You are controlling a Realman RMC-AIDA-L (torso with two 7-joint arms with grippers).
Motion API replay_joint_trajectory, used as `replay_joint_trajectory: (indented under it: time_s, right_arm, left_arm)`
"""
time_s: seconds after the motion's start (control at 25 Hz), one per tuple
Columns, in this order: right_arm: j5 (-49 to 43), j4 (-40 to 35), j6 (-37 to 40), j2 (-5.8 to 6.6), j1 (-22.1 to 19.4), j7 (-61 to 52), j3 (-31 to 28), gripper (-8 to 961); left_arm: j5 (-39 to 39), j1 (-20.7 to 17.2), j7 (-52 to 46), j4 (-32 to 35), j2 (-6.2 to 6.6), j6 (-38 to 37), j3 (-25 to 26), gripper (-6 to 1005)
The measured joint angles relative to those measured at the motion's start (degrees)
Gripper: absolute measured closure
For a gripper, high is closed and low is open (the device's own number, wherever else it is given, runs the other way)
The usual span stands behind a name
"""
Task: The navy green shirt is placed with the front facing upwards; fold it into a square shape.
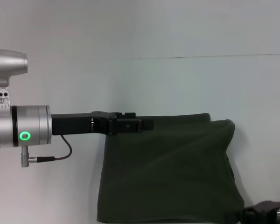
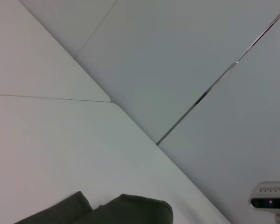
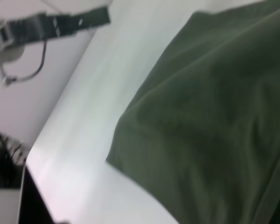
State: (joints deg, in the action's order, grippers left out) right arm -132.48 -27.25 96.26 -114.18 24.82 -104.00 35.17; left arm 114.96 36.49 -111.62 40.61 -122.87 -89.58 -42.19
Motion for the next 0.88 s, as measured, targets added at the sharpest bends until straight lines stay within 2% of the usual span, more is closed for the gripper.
replay_joint_trajectory:
  time_s: [0.08, 0.32, 0.72, 0.88]
  right_arm:
    - [0.0, 0.0, 0.7, 0.01, 0.1, 0.3, 2.0, 916]
    - [0.0, 0.0, 0.8, -0.01, 0.2, 0.4, 4.4, 914]
    - [0.0, -0.1, 1.3, 1.37, -0.6, 1.0, 4.5, 914]
    - [0.0, -0.1, 3.3, 2.05, 0.1, 0.9, 4.7, 876]
  left_arm:
    - [0.0, 0.0, 0.0, 0.0, -0.01, 0.0, 0.0, 143]
    - [0.0, 0.2, 0.0, 0.0, -0.11, 0.5, 0.0, 145]
    - [0.0, 0.3, 0.0, 0.0, -0.35, 0.8, 0.0, 147]
    - [0.0, 0.4, -0.2, 0.0, -0.4, 1.1, 0.0, 147]
